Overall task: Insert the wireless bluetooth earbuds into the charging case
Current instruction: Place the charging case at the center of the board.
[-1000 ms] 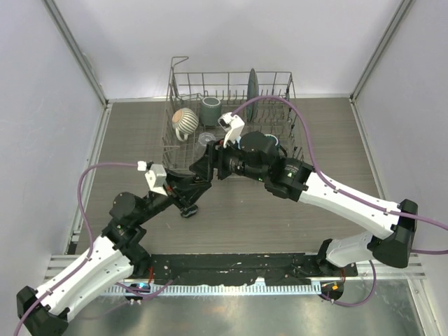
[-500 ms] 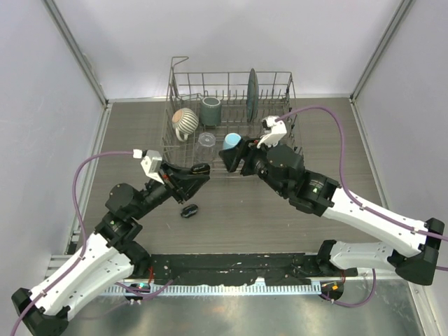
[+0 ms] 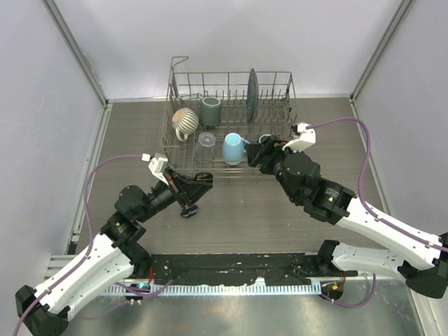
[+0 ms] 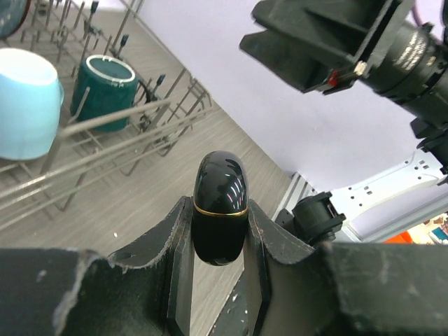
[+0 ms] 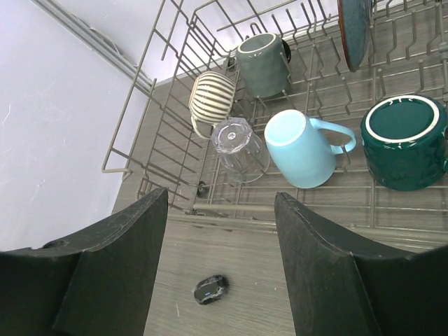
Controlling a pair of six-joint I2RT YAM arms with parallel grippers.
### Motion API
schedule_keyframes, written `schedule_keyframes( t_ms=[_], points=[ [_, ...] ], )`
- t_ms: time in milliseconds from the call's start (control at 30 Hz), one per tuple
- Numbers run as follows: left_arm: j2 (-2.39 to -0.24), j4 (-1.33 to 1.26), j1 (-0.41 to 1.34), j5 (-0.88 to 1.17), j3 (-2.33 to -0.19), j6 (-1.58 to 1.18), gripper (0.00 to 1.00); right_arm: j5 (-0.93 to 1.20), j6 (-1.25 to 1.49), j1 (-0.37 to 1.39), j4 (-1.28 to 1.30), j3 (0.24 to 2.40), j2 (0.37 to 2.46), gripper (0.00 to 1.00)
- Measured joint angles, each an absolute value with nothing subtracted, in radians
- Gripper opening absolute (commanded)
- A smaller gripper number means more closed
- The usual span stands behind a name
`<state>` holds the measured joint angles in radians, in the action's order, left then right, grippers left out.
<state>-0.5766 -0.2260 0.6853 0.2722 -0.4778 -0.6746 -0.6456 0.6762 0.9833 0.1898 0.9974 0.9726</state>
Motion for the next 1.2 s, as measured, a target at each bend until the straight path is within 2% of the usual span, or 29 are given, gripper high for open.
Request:
schedule_keyframes(
  t_ms=[367, 700, 1200],
  points=[
    [-0.594, -0.167, 0.685, 0.253, -0.339, -0.746, 0.00, -0.645, 0.714, 0.979, 0.191, 0.975, 0.973, 0.68],
    [-0.705, -0.159, 0.709, 0.181, -0.281, -0.810, 0.00, -0.637, 0.735, 0.979, 0.199, 0.965, 0.973, 0.68],
    [-1.246, -0.381, 0.796, 0.225, -0.294, -0.916, 0.00, -0.631, 0.792, 0.978, 0.232, 0.932, 0.960, 0.68]
  ],
)
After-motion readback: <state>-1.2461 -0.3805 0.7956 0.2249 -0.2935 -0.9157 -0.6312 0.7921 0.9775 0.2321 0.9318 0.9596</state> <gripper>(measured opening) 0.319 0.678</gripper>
